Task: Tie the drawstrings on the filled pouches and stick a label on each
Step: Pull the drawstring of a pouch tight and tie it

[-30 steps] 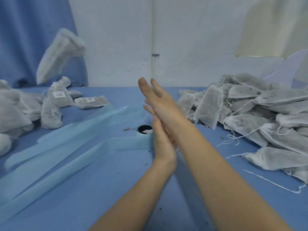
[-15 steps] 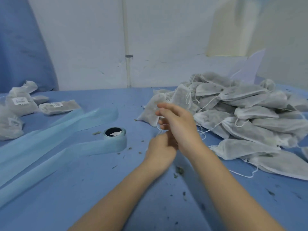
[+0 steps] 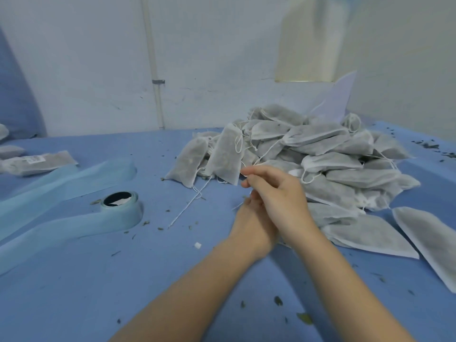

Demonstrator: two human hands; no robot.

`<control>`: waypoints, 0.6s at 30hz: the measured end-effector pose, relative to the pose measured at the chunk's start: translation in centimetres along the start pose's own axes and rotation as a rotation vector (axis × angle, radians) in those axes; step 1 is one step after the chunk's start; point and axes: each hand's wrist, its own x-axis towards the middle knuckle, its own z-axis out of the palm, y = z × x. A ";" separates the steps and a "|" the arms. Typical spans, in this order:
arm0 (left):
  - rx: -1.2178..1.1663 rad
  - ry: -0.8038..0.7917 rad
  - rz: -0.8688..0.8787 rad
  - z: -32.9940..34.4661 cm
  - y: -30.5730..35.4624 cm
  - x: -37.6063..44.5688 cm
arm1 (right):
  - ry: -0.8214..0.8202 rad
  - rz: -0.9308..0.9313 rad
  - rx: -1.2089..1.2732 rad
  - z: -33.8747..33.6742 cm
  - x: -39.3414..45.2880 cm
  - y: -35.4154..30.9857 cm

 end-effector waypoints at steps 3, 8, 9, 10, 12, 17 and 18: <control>0.097 0.078 -0.046 -0.2 -0.6 -0.3 | -0.031 0.009 0.042 -0.2 0.0 -0.1; -0.287 0.277 -0.318 -2.3 -3.7 -1.7 | 0.002 -0.011 0.051 1.2 0.1 -0.4; -0.367 0.333 -0.389 -3.0 -4.3 -1.9 | 0.020 -0.008 0.022 1.6 0.2 -0.2; -0.447 0.367 -0.465 -3.8 -4.7 -2.2 | 0.038 0.008 -0.008 1.9 0.3 0.0; -0.670 0.401 -0.589 -5.1 -5.6 -2.5 | 0.041 0.084 -0.066 2.6 0.4 0.4; -1.060 0.407 -0.597 -6.1 -6.3 -3.1 | -0.154 0.256 -0.177 3.6 -0.4 1.2; -1.038 0.412 -0.577 -6.1 -6.3 -3.3 | -0.193 0.280 -0.119 3.7 -0.5 1.3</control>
